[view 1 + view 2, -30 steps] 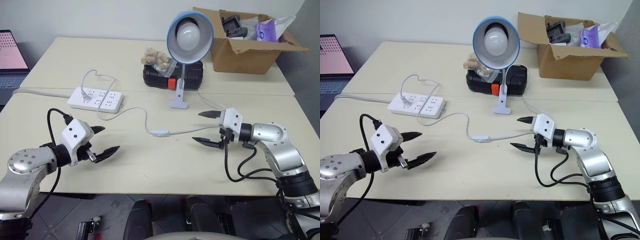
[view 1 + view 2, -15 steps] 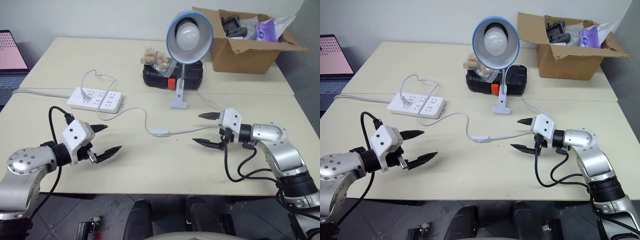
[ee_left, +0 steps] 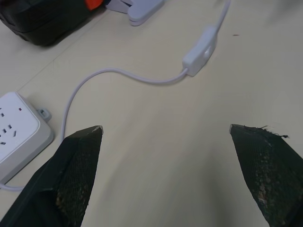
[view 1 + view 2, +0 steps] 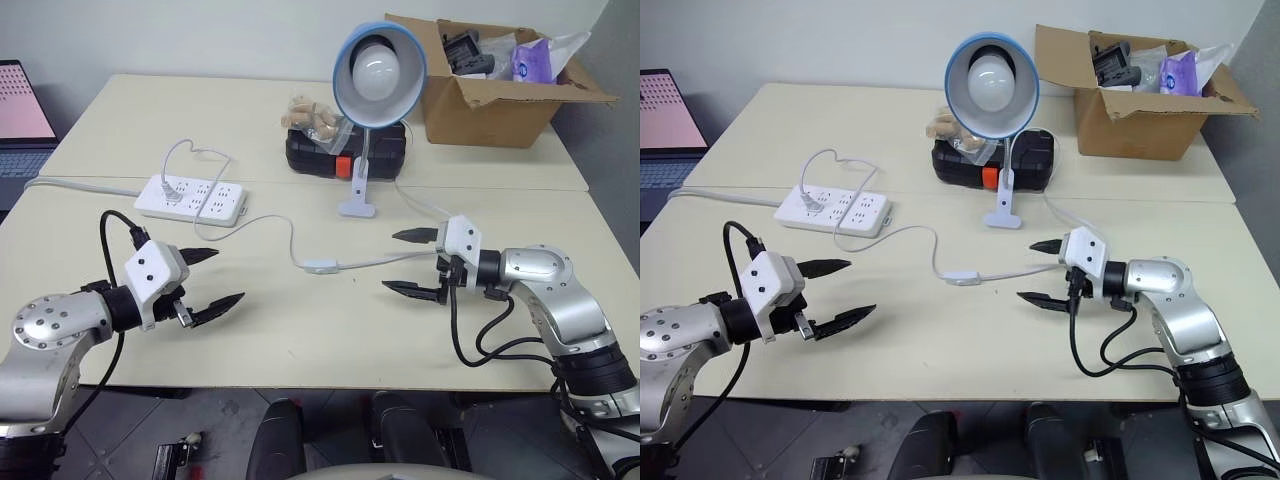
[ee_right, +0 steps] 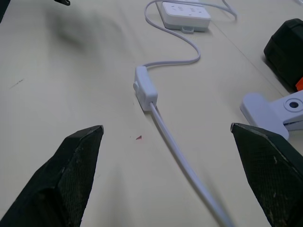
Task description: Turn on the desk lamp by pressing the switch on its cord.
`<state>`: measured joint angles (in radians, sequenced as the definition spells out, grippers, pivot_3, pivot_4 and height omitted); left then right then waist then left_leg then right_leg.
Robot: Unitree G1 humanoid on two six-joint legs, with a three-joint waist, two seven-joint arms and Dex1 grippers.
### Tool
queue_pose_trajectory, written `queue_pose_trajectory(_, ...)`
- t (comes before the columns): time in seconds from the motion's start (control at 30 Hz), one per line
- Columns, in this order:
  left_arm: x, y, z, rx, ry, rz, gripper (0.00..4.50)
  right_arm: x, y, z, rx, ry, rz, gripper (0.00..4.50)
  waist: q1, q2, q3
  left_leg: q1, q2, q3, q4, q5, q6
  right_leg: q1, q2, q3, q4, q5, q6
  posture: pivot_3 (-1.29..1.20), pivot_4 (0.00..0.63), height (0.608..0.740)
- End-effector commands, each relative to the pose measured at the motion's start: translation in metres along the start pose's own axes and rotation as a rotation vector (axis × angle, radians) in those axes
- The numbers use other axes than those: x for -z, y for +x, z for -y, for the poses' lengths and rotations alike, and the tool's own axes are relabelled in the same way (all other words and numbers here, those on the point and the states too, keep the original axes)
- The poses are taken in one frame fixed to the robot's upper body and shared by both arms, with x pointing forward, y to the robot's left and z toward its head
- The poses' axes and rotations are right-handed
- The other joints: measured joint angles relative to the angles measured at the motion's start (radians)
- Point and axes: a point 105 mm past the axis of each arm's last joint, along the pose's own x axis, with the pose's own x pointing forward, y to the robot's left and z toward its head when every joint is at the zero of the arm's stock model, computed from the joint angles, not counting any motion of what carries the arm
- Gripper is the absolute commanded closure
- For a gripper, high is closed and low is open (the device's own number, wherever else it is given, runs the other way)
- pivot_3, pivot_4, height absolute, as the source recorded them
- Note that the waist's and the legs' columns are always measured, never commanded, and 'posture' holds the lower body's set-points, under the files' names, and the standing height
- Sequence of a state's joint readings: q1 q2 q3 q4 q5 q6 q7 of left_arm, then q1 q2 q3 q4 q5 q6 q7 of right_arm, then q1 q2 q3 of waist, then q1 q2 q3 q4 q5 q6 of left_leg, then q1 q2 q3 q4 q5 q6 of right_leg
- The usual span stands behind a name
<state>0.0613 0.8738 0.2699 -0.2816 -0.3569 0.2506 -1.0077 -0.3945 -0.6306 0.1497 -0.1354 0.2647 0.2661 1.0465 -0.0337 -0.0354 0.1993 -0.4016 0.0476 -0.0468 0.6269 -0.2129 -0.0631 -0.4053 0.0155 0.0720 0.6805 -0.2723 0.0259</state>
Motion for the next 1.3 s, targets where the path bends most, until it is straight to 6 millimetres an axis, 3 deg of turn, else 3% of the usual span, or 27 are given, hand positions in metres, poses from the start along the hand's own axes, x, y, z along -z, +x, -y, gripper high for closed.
queue_pose_trajectory(0.03, -0.008, -0.001, 0.002, 0.014, 0.049, 0.009, 0.03, -0.02, 0.011, -0.003, -0.032, -0.039, 0.008, 0.0, -0.001, 0.0, 0.0, 0.0, 0.0, 0.0, 0.0, 0.0, 0.0, 0.0, 0.0, 0.0, 0.0, 0.0, 0.0, 0.0, 0.15, 0.74)
queue_pose_trajectory(0.17, -0.007, 0.003, 0.007, 0.039, 0.048, 0.003, 0.03, -0.026, 0.031, -0.008, -0.095, -0.027, -0.005, 0.0, -0.002, 0.0, 0.0, 0.0, 0.001, 0.0, 0.0, 0.0, 0.0, 0.0, 0.0, 0.0, 0.0, 0.0, -0.001, 0.0, 0.15, 0.74)
queue_pose_trajectory(0.53, -0.008, 0.014, 0.018, 0.058, 0.047, 0.011, 0.03, -0.022, 0.088, 0.002, -0.171, -0.061, -0.121, 0.0, -0.004, 0.0, 0.0, 0.0, 0.001, 0.0, 0.0, 0.0, 0.0, -0.001, 0.0, -0.001, 0.001, 0.001, 0.002, 0.0, 0.15, 0.74)
queue_pose_trajectory(0.8, -0.009, 0.014, 0.025, 0.083, -0.048, 0.043, 0.03, -0.011, 0.104, 0.006, -0.204, -0.043, -0.164, 0.0, -0.003, 0.001, 0.0, -0.001, 0.0, 0.0, -0.001, 0.0, 0.0, -0.001, 0.0, -0.001, 0.001, 0.001, 0.002, 0.0, 0.15, 0.74)
queue_pose_trajectory(1.03, -0.001, 0.014, 0.027, 0.073, -0.015, 0.039, 0.03, -0.008, 0.111, 0.004, -0.232, -0.052, -0.17, 0.0, -0.007, 0.001, 0.0, 0.0, 0.001, -0.001, -0.001, 0.0, 0.0, -0.001, 0.0, -0.001, 0.001, 0.002, 0.002, 0.0, 0.15, 0.74)
queue_pose_trajectory(1.13, -0.001, 0.015, 0.026, 0.048, -0.016, 0.077, 0.0, -0.007, 0.112, 0.005, -0.237, -0.059, -0.171, 0.48, -0.006, 0.001, 0.0, 0.0, 0.001, -0.001, -0.001, 0.0, 0.0, -0.001, 0.0, -0.001, 0.001, 0.001, 0.002, 0.0, 0.15, 0.74)
queue_pose_trajectory(1.3, 0.001, 0.016, 0.026, 0.037, 0.038, 0.096, 0.0, -0.005, 0.112, 0.005, -0.246, -0.073, -0.178, 1.63, -0.007, 0.001, 0.0, 0.0, 0.001, -0.001, -0.001, 0.0, 0.0, -0.001, 0.0, -0.001, 0.001, 0.002, 0.002, 0.0, 0.15, 0.74)
